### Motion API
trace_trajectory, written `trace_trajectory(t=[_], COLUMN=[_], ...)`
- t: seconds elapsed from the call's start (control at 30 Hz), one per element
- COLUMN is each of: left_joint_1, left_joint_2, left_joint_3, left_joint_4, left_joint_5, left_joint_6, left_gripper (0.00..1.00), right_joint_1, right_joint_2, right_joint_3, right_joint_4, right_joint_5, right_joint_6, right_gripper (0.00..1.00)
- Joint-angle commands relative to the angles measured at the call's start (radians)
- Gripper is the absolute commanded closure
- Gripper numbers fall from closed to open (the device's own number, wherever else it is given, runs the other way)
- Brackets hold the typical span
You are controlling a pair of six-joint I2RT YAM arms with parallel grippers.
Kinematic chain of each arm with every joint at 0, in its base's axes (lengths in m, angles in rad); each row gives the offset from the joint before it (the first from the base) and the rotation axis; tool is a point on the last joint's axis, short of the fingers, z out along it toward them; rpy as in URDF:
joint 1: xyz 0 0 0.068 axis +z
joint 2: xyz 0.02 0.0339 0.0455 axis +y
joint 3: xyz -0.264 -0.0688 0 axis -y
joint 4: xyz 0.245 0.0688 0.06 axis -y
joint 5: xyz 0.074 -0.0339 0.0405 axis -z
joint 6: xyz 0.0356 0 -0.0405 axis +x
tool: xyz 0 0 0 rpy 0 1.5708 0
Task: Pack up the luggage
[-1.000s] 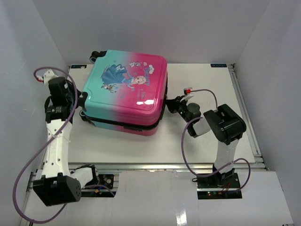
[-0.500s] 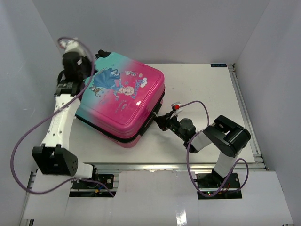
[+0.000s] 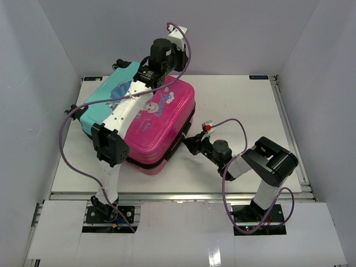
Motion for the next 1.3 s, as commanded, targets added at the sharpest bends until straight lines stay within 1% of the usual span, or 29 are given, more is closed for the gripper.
trace_trajectory(t=[0.0,0.1,0.2,0.23,0.27,0.33,0.43,0.5,0.57,0.6,0.67,0.73,0.83,0.9,0.97,1.0,1.03,1.13,1.17,1.23,1.27], left_joint_1=[-0.011,-0.046,-0.065,-0.070,-0.077,-0.106,-0.166,-0.191,-0.199,-0.201,-0.199,-0.198,-0.188,-0.186,-0.185,-0.185,-0.188,-0.205,-0.205,-0.239,-0.247], left_joint_2=[0.087,0.172,0.233,0.241,0.247,0.251,0.265,0.265,0.254,0.251,0.245,0.238,0.209,0.140,0.059,-0.018,-0.081,-0.303,-0.312,-0.477,-0.531], left_joint_3=[0.064,0.069,0.126,0.120,0.113,0.100,0.105,0.096,0.075,0.066,0.055,0.020,-0.034,-0.115,-0.249,-0.301,-0.351,-0.446,-0.474,-0.543,-0.562], left_joint_4=[0.013,0.067,0.055,0.056,0.057,0.047,-0.038,-0.113,-0.180,-0.203,-0.274,-0.305,-0.372,-0.371,-0.306,-0.287,-0.282,-0.284,-0.285,-0.313,-0.329], left_joint_5=[0.034,-0.008,-0.077,-0.080,-0.086,-0.126,-0.344,-0.459,-0.505,-0.527,-0.535,-0.575,-0.584,-0.600,-0.647,-0.665,-0.678,-0.625,-0.598,-0.534,-0.498], left_joint_6=[0.039,0.095,0.123,0.141,0.158,0.193,0.269,0.292,0.292,0.282,0.275,0.266,0.186,0.118,0.095,0.084,0.063,-0.017,-0.020,-0.033,-0.042], left_gripper=[0.77,0.72,0.67,0.66,0.65,0.66,0.69,0.69,0.64,0.64,0.64,0.64,0.69,0.74,0.75,0.74,0.70,0.60,0.59,0.57,0.57], right_joint_1=[0.008,0.008,0.010,0.010,0.012,0.015,0.021,0.022,0.025,0.025,0.025,0.014,-0.023,-0.041,-0.044,-0.044,-0.045,-0.063,-0.064,-0.086,-0.093], right_joint_2=[-0.002,0.008,0.011,0.011,0.013,0.018,0.018,0.010,-0.002,-0.006,-0.025,-0.042,-0.057,-0.061,-0.068,-0.068,-0.061,-0.032,-0.031,-0.008,-0.002], right_joint_3=[-0.031,-0.025,-0.025,-0.023,-0.020,-0.014,-0.008,-0.013,-0.014,-0.013,-0.007,0.009,0.089,0.131,0.130,0.128,0.127,0.138,0.143,0.155,0.164], right_joint_4=[-0.052,-0.062,-0.064,-0.066,-0.068,-0.069,-0.074,-0.074,-0.074,-0.075,-0.080,-0.102,-0.177,-0.240,-0.253,-0.251,-0.249,-0.250,-0.250,-0.253,-0.255], right_joint_5=[-0.024,-0.029,-0.026,-0.026,-0.027,-0.029,-0.025,-0.015,-0.010,-0.010,0.063,0.128,0.139,0.119,0.096,0.089,0.082,0.036,0.034,-0.021,-0.045], right_joint_6=[-0.054,-0.062,-0.067,-0.068,-0.070,-0.071,-0.073,-0.073,-0.078,-0.083,-0.093,-0.124,-0.145,-0.147,-0.139,-0.129,-0.114,-0.089,-0.080,-0.053,-0.051], right_gripper=[0.92,0.92,0.92,0.92,0.92,0.92,0.92,0.92,0.92,0.92,0.92,0.92,0.92,0.92,0.92,0.92,0.92,0.92,0.92,0.92,0.92])
